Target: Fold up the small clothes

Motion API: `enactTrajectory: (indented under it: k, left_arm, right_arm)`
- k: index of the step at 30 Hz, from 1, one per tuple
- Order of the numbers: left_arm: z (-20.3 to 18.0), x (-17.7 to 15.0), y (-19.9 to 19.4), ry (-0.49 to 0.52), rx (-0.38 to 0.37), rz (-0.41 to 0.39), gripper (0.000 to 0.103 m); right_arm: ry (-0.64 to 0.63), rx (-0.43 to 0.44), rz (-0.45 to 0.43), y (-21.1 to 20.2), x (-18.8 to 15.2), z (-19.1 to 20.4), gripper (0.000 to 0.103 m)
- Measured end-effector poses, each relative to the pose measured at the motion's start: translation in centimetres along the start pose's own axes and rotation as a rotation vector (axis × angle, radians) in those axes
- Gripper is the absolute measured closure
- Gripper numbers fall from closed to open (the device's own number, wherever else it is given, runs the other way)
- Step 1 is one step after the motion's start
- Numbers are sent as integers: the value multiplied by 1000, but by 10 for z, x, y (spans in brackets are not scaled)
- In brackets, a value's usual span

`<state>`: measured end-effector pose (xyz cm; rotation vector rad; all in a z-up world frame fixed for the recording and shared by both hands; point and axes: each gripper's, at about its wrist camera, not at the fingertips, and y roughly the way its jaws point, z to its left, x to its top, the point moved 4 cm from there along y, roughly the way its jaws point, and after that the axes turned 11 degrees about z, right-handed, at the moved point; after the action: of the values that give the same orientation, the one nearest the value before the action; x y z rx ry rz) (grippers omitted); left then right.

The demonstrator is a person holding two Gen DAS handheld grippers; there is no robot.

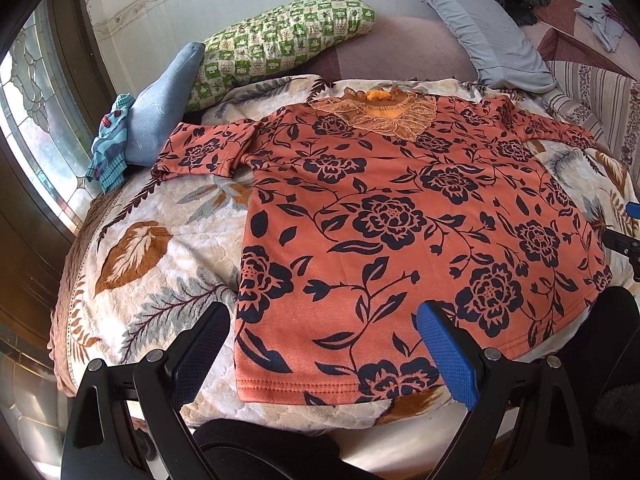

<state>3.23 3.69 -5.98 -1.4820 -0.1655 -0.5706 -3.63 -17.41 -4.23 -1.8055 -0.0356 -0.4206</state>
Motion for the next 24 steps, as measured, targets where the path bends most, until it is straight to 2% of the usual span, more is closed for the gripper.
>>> enactTrajectory:
  k: [24]
  left_arm:
    - [-5, 14, 2, 15, -5, 18, 8]
  right_arm:
    - [-10, 20, 17, 10, 6, 6, 2]
